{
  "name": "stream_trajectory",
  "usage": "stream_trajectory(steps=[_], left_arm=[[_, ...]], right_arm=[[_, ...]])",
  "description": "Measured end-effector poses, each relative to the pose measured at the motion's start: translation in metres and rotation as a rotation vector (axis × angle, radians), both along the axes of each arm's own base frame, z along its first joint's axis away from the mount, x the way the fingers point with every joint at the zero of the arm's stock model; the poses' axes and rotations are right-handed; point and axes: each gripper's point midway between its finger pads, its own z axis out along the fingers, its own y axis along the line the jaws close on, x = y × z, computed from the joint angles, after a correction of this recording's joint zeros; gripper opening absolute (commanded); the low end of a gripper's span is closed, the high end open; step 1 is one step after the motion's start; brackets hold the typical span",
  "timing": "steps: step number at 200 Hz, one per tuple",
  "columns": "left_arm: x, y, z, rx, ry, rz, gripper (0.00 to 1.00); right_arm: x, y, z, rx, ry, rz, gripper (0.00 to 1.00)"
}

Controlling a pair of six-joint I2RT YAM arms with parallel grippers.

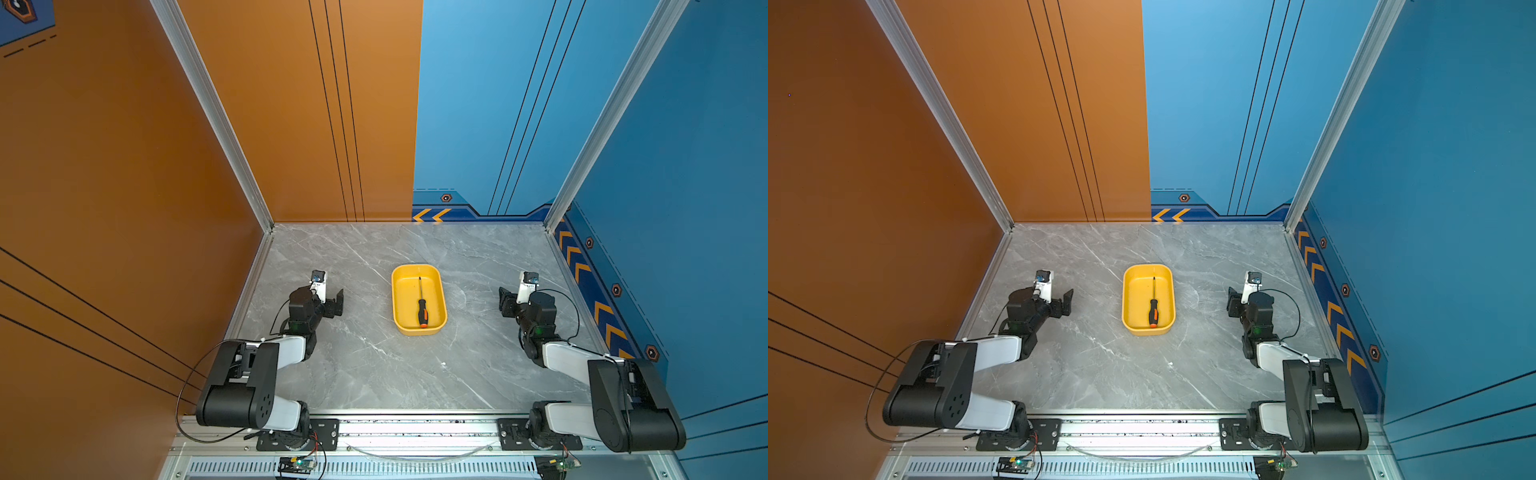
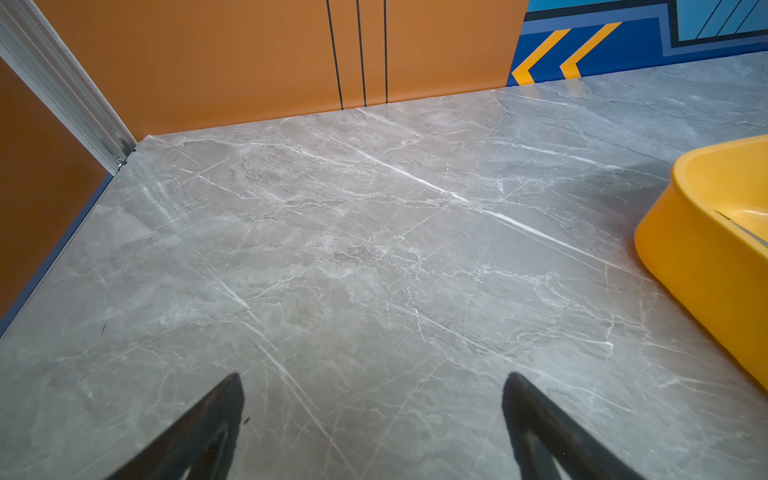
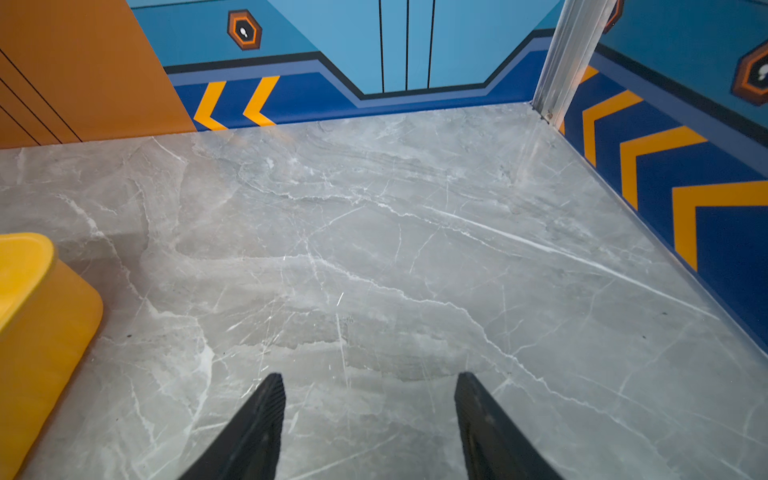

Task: Put the screwdriver in the bin

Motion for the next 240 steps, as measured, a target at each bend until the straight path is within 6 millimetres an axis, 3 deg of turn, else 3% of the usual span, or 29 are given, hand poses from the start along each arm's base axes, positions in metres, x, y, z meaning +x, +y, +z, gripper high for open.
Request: stream_trajectory(steps=[25, 65, 112, 137, 167, 170, 173, 240], left_arm=[[0.003, 0.002, 0.001, -0.001, -0.022, 0.007, 0.98], [0.007, 0.007, -0.006, -0.004, -0.022, 0.019, 0.98], [0.009, 0.021, -0.012, -0.037, -0.016, 0.065, 0.98], [0.010, 0.022, -0.011, -0.045, -0.020, 0.071, 0.98], [0.010, 0.022, -0.011, -0.048, -0.021, 0.071, 0.98], [0.010, 0.022, -0.011, -0.049, -0.021, 0.070, 0.98], [0.010, 0.022, -0.011, -0.049, -0.021, 0.070, 0.98], [0.010, 0.027, -0.011, -0.055, -0.021, 0.105, 0.98]], right_arm=[[0.004, -0.002, -0.001, -0.014, -0.041, -0.010, 0.63], [0.005, -0.004, -0.037, -0.029, 0.016, -0.013, 0.64], [0.018, -0.005, -0.023, -0.030, -0.016, -0.009, 0.69], [0.022, -0.009, -0.017, -0.029, -0.030, -0.019, 0.85], [0.021, -0.009, -0.021, -0.025, -0.015, -0.017, 0.89], [0.021, -0.009, -0.021, -0.025, -0.014, -0.017, 0.98], [0.021, -0.009, -0.021, -0.025, -0.013, -0.017, 1.00], [0.021, -0.009, -0.022, -0.029, -0.012, -0.022, 1.00]])
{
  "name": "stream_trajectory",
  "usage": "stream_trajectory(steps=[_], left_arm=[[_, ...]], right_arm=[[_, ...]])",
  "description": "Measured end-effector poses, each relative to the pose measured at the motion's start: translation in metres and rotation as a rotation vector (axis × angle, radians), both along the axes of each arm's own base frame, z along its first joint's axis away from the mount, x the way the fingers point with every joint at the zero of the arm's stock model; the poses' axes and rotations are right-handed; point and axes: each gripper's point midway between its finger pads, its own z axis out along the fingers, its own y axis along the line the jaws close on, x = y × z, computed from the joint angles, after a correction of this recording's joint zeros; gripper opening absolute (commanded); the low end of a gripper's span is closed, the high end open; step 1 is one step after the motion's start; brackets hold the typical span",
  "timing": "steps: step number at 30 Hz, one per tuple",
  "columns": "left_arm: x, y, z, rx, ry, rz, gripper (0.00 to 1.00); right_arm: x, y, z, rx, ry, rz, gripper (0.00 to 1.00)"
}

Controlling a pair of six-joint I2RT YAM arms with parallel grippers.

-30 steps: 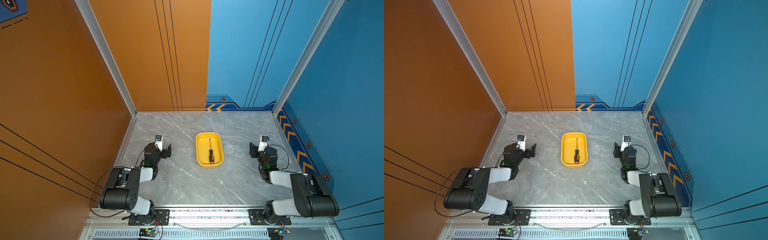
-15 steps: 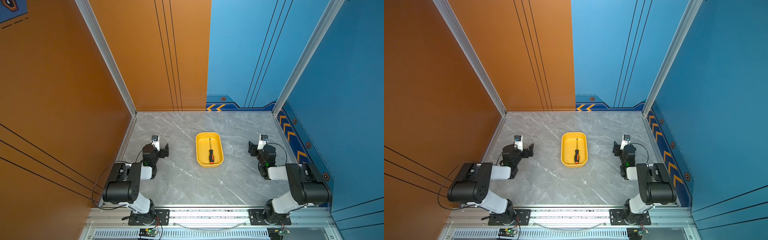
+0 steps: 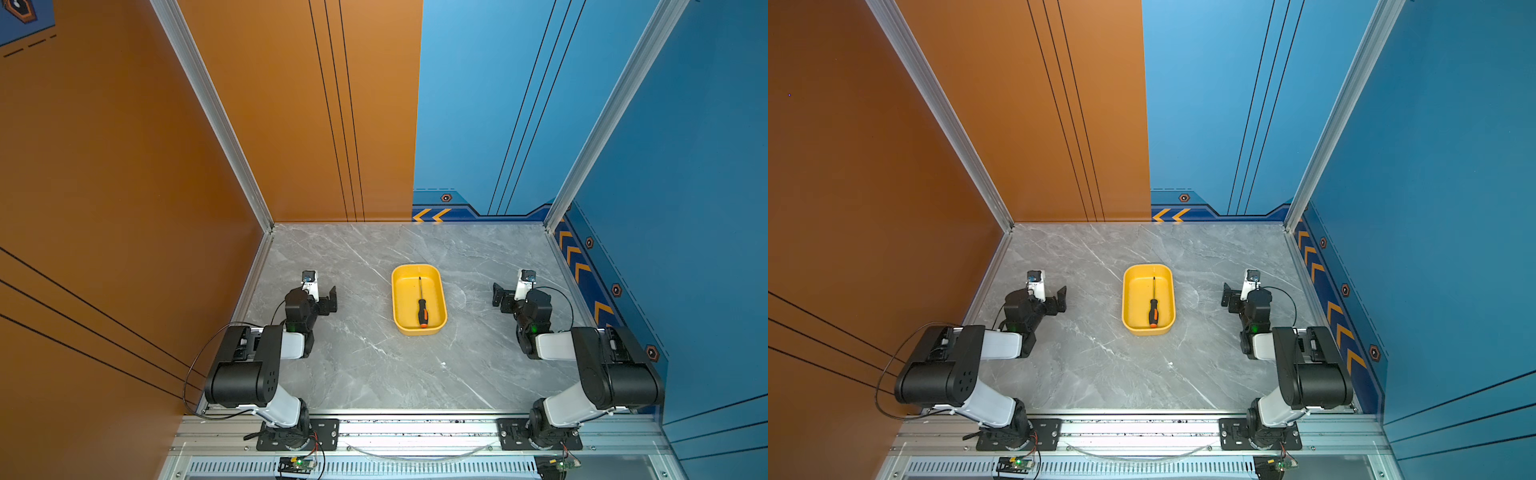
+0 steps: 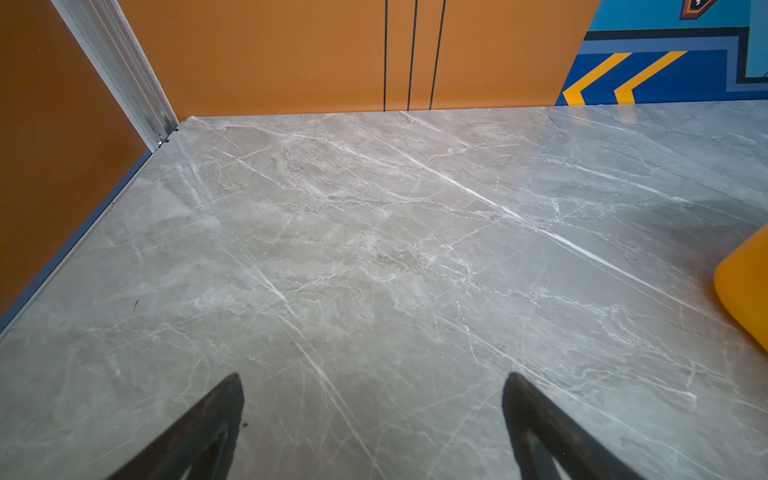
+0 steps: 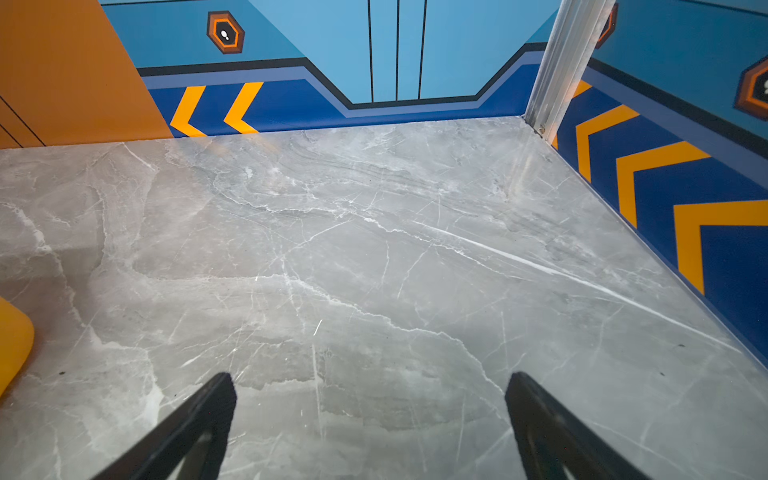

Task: Put the screwdriver in the bin

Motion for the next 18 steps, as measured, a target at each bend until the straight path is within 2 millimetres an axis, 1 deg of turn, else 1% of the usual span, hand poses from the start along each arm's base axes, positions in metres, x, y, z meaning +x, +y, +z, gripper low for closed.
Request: stream_trajectory(steps=[7, 18], left_arm=[[0.0000, 0.0002, 0.0000, -0.005, 0.000, 0.003, 0.98], [0.0000, 0.0007, 0.0000, -0.004, 0.000, 0.006, 0.98]], right_arm=[[-0.0001, 0.0026, 0.0008, -0.013, -0.003, -0.013, 1.00], [-0.0004, -0.0031, 0.0005, -0.014, -0.002, -0.030, 1.00]])
